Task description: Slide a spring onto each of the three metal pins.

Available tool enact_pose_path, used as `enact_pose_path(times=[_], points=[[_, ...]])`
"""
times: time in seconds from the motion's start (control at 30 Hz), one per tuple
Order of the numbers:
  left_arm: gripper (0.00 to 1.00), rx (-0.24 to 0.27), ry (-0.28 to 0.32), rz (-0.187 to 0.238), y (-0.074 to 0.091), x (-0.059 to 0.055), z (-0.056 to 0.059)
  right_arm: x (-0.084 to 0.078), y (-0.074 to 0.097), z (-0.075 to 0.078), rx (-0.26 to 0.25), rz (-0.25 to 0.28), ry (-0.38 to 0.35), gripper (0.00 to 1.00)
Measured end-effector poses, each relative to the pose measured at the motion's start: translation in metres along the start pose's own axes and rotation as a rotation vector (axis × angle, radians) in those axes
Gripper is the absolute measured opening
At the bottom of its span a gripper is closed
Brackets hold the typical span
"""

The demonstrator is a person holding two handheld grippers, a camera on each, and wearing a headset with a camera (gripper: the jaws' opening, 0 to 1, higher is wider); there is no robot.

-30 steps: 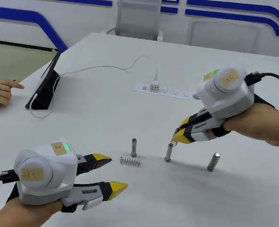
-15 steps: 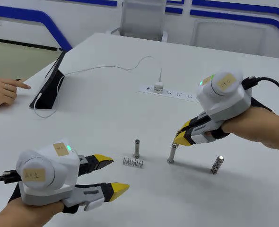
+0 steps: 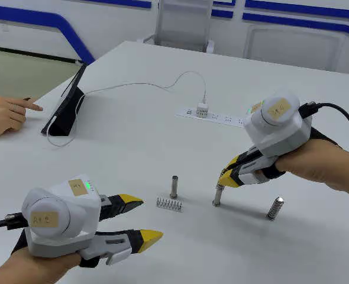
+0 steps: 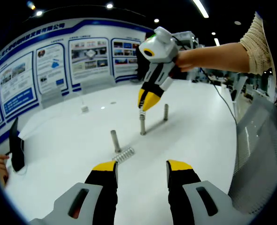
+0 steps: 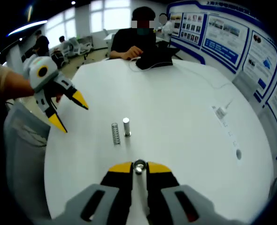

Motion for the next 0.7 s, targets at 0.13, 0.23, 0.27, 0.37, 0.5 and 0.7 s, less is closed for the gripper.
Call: enact_pose_path(times=[0.13, 0.23, 0.27, 0.37, 0.5, 0.7], points=[[0.42, 0.0, 0.002, 0.001, 0.0, 0.0, 0.0, -0.002, -0.004, -0.001, 0.003, -0.012, -0.002, 0.12], [0.42, -0.001, 0.003, 0.002, 0.0, -0.001, 0.0, -0.002, -0.006, -0.001, 0.004, -0.018, -0.009, 0.12], [0.42, -0.001, 0.003, 0.002, 0.0, -0.001, 0.0, -0.003, -0.007, -0.001, 0.005, -0.02, -0.01, 0.12], [0.42, -0.001, 0.004, 0.004, -0.001, 0.0, 0.0, -0.004, -0.01, -0.002, 0.007, -0.028, -0.013, 0.12], [0.42, -0.001, 0.005, 0.005, -0.001, -0.001, 0.0, -0.006, -0.014, -0.004, 0.011, -0.035, -0.018, 0.12], [0.42, -0.001, 0.005, 0.002, 0.0, -0.001, -0.001, -0.01, -0.021, -0.003, 0.011, -0.042, -0.027, 0.12]])
Point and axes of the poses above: the centre of the closed fingertips' face, and the gripper's own axes: y roughly backward along the fingers, z roughly to its right, x roughly out of its top, the point moved 10 cm from there along y, roughly backward along the fingers, and after that the axes turned 13 degrees about y, right-handed, at the moved point
